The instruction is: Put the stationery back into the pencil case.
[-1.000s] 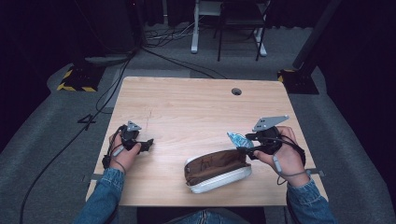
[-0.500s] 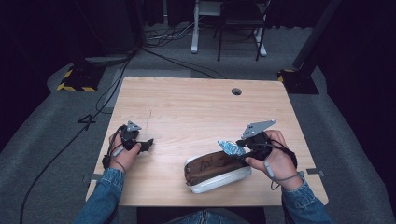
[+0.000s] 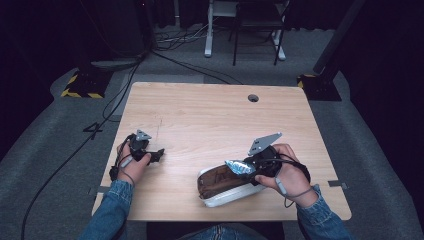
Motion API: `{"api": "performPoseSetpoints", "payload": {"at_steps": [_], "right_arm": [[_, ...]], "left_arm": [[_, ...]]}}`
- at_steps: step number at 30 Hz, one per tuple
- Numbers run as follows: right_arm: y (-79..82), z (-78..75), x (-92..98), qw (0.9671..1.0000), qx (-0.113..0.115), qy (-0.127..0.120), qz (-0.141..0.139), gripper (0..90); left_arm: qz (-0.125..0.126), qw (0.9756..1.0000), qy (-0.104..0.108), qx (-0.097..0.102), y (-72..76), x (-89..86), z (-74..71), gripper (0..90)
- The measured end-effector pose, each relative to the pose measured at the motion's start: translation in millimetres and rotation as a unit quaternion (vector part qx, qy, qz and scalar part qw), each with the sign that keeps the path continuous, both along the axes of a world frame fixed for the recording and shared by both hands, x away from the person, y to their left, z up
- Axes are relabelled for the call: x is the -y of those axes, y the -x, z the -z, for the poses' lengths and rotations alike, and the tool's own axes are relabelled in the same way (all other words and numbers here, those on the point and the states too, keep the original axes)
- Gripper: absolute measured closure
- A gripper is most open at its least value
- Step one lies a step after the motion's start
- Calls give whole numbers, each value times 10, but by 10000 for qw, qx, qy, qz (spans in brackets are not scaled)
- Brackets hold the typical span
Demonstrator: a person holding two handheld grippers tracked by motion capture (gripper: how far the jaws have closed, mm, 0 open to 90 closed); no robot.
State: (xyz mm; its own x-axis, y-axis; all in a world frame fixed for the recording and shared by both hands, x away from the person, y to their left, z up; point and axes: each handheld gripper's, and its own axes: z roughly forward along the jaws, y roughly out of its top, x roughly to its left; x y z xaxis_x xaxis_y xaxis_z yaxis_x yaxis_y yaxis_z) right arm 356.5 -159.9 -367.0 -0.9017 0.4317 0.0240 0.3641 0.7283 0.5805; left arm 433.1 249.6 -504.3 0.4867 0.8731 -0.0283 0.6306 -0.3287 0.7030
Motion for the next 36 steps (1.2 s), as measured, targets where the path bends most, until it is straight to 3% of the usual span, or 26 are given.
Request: {"api": "performPoseSetpoints", "payload": {"at_steps": [10, 22, 27, 33, 34, 35, 36], "right_arm": [[8, 64, -100, 9989, -271, 120, -354, 399], [-27, 115, -139, 9961, -667, 196, -539, 398], [-48, 131, -154, 9953, -728, 206, -611, 397], [-80, 150, -150, 9955, -670, 105, -658, 389], [-88, 158, -147, 9965, -461, 5, -696, 295], [-88, 158, -147, 9965, -461, 5, -696, 295], [-85, 160, -149, 9974, -261, -51, -677, 236]], "left_arm": [[0, 10000, 0, 0, 0, 0, 0, 201], [1, 10000, -1, -1, 0, 0, 0, 201], [7, 10000, -9, -2, 1, 0, -1, 201], [1, 10000, -9, 2, 1, 1, 0, 201], [5, 10000, -6, -1, 0, 0, -1, 201], [5, 10000, -6, -1, 0, 0, -1, 201], [4, 10000, -7, -1, 0, 0, 0, 201]]}}
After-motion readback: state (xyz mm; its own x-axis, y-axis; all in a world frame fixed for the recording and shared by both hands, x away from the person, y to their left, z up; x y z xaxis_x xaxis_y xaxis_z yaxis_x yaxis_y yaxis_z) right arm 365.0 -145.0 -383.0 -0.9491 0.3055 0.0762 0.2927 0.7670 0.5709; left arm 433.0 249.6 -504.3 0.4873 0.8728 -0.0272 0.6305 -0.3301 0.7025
